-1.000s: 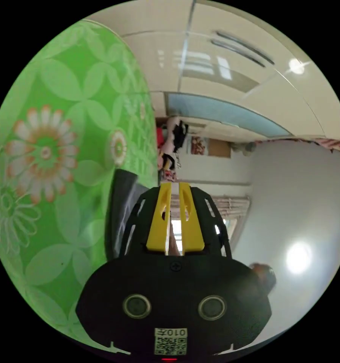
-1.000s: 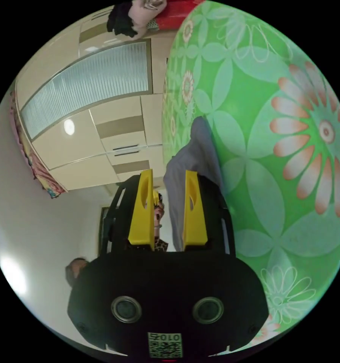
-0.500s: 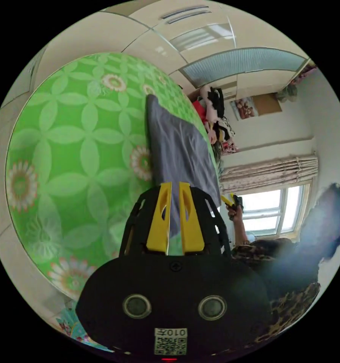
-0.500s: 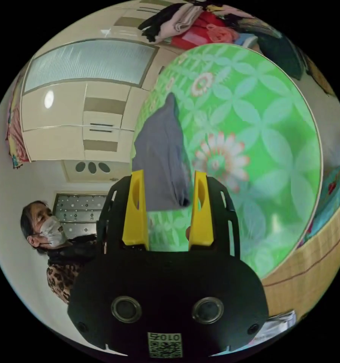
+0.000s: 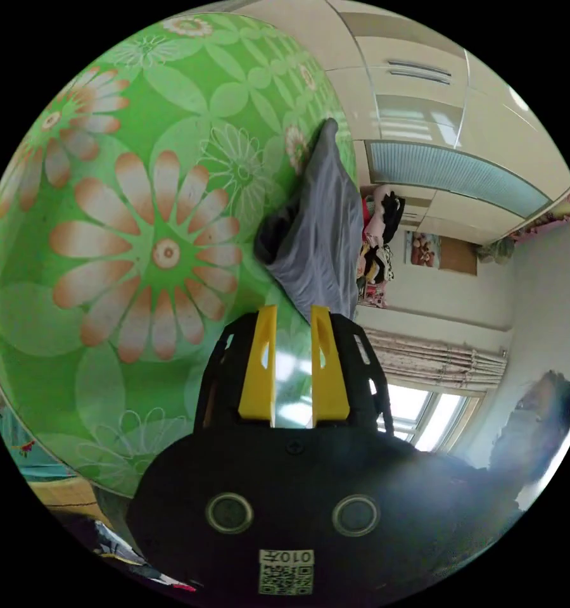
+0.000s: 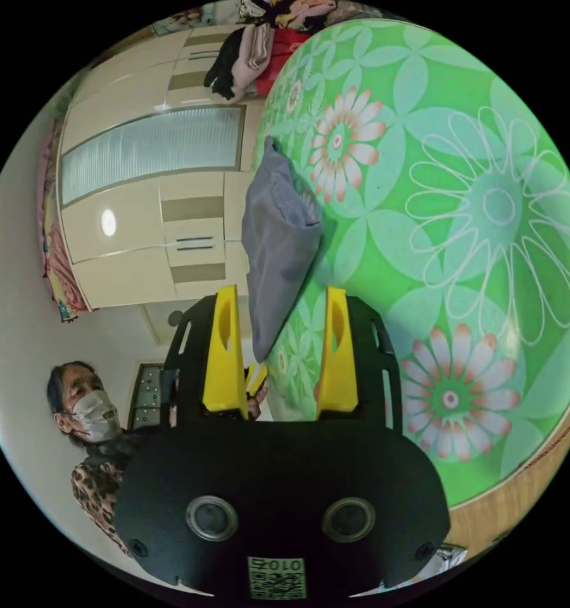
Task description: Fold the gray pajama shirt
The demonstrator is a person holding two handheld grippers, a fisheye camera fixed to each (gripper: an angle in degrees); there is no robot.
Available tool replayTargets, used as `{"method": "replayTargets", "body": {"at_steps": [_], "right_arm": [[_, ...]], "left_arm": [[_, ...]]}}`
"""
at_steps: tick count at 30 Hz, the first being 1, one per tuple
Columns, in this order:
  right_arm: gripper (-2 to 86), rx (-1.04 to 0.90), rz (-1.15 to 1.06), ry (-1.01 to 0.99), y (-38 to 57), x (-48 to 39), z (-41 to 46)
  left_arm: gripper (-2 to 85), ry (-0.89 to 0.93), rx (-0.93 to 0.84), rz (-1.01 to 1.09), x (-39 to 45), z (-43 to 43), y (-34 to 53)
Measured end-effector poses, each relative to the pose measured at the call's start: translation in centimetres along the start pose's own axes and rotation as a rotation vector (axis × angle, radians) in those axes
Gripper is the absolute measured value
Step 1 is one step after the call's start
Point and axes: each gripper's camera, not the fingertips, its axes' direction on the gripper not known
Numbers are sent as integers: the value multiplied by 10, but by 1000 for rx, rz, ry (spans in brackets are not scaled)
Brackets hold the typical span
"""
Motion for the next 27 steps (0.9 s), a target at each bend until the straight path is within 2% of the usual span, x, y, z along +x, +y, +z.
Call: {"method": "replayTargets", "body": {"at_steps": [7, 12, 17, 22, 27], "right_arm": [[156, 95, -31, -46, -15, 7, 2], [131, 61, -22, -68, -28, 12, 6], [51, 38, -11, -81, -23, 22, 1], [42, 34, -30, -120, -2, 28, -7], [41, 23, -40, -134, 37, 27, -27]], "left_arm": [[86, 89, 125, -15, -11, 11, 4], [70, 192, 200, -26, -28, 11, -4], [34, 309, 238, -70, -53, 10, -15], [9, 329, 208, -60, -67, 5, -25], [3, 308, 130, 57, -65, -25, -8]]}}
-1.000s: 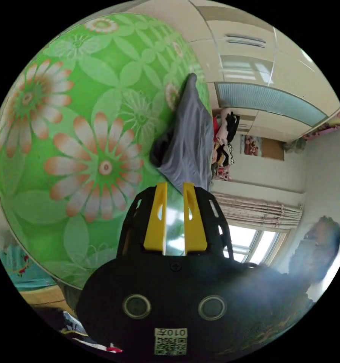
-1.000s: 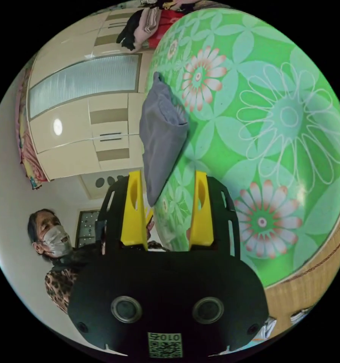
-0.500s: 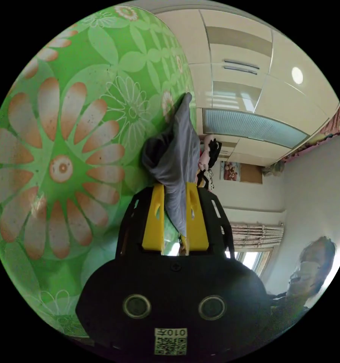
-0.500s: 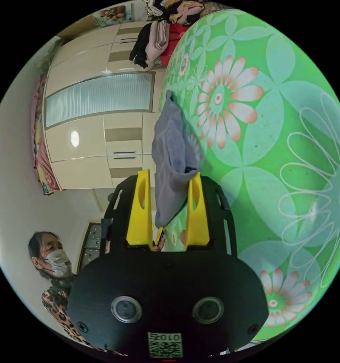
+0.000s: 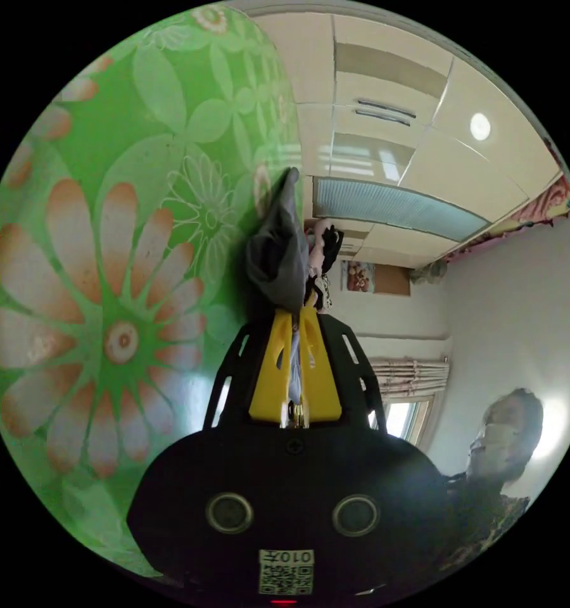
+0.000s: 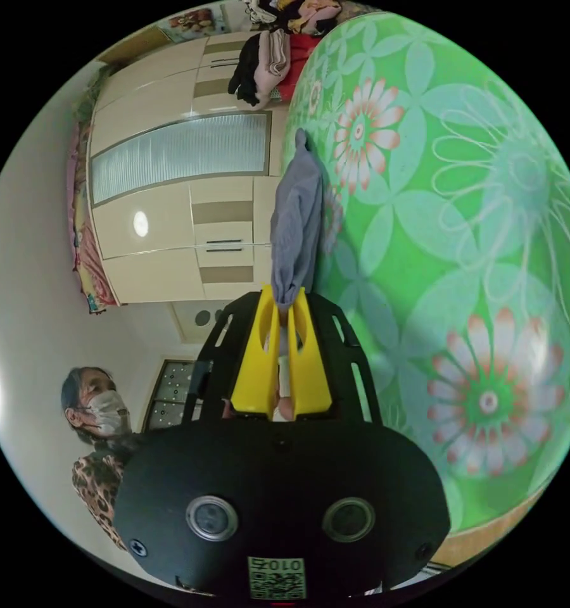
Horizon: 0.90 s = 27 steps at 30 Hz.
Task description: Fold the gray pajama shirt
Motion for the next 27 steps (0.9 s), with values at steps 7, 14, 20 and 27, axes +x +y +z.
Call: {"method": "replayTargets", "body": {"at_steps": [7, 14, 20, 27], "right_arm": [[41, 25, 88, 16, 46, 23, -12], [43, 64, 151, 38, 91, 39, -23], [79, 27, 91, 302, 106, 3, -50], [126, -32, -165, 279, 38, -48, -25]], "left_arm": [[3, 5, -32, -54, -29, -35, 28], [14, -44, -116, -52, -36, -69, 56], [32, -112, -518, 206, -3, -98, 57], [34, -158, -634, 220, -15, -91, 28]]}}
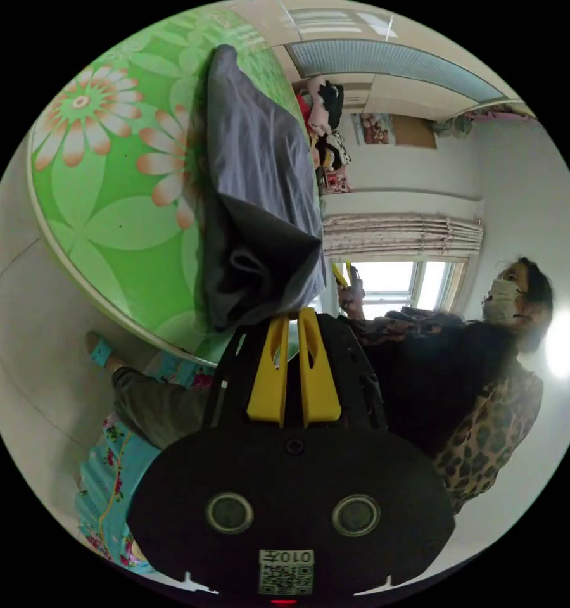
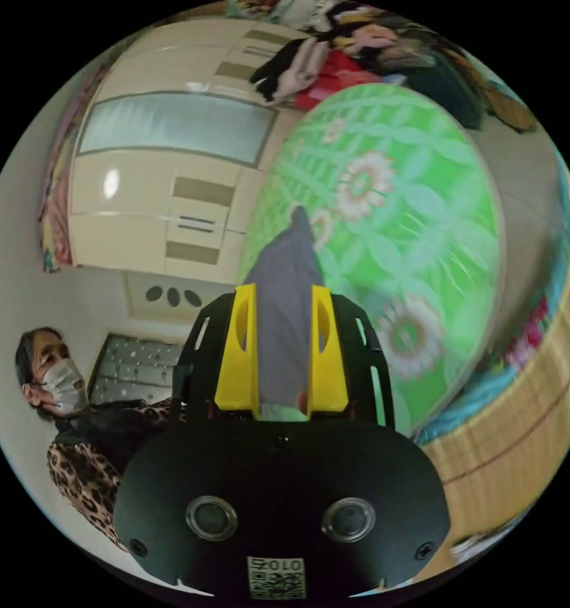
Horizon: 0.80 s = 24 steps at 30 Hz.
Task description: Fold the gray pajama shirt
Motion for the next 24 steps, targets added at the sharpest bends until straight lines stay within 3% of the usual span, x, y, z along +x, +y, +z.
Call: {"method": "replayTargets", "body": {"at_steps": [5, 10, 14, 24], "right_arm": [[133, -222, -125, 245, -129, -22, 106], [116, -378, -217, 365, -187, -37, 177], [48, -485, -282, 347, -205, -40, 211], [35, -458, -178, 207, -249, -7, 205]], "left_arm": [[33, -8, 82, -36, -7, -3, 7], [34, -39, 100, -75, -9, -4, 13], [33, -35, 120, -89, -13, -3, 15], [10, 39, 105, -67, -19, -11, 32]]}}
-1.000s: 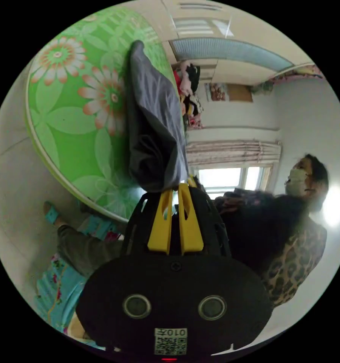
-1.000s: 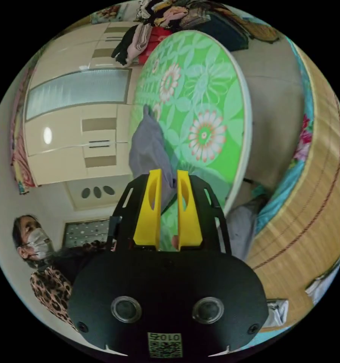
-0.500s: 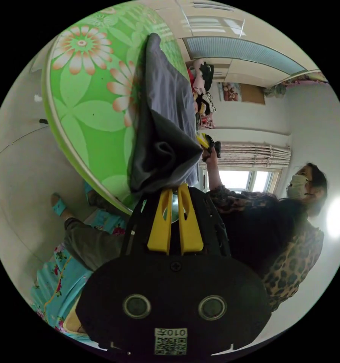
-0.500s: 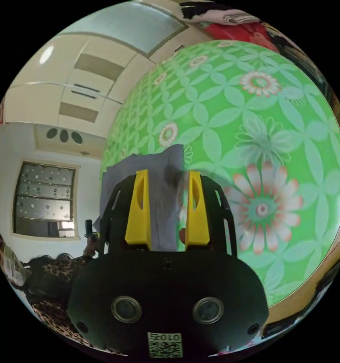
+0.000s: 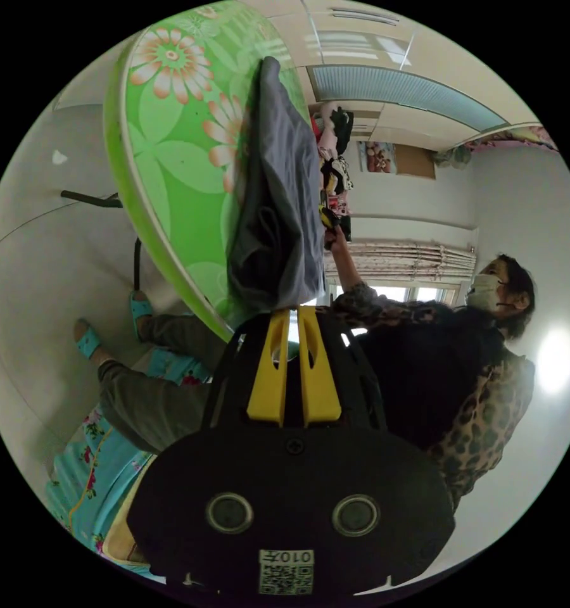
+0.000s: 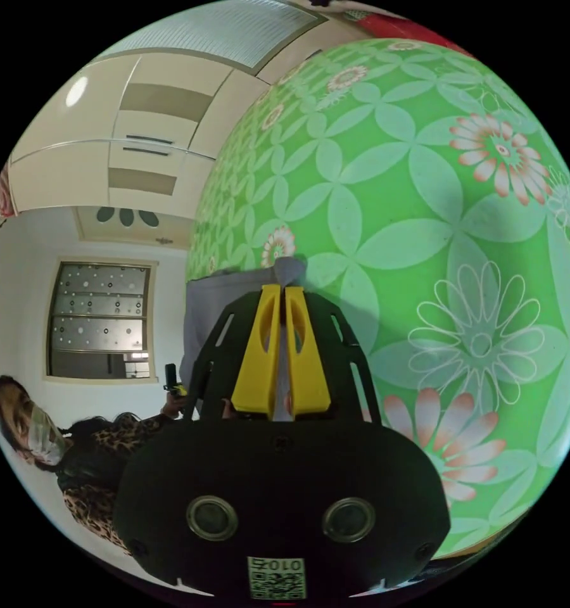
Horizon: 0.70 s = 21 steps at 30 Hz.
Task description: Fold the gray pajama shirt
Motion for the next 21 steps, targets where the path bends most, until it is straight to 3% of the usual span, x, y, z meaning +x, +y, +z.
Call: {"method": "replayTargets", "body": {"at_steps": [2, 7, 10, 12, 15, 21], "right_arm": [[37, 8, 1, -25, 0, 4, -2], [76, 4, -5, -99, 0, 11, -9], [109, 177, 10, -115, 19, 14, -41], [118, 280, 26, -206, 35, 18, -54], [122, 305, 18, -225, 72, 6, -53], [133, 235, 82, 49, 187, -39, -38]], "left_arm": [[5, 10, 26, -25, -6, -10, 9], [0, 72, 166, 132, 26, -60, 27], [-1, -105, 236, 276, 99, -70, -21], [-1, -276, 148, 373, 152, -23, -95], [-1, -238, 25, 533, 195, 80, -181], [-1, -290, -222, 651, 229, 306, -296]]}}
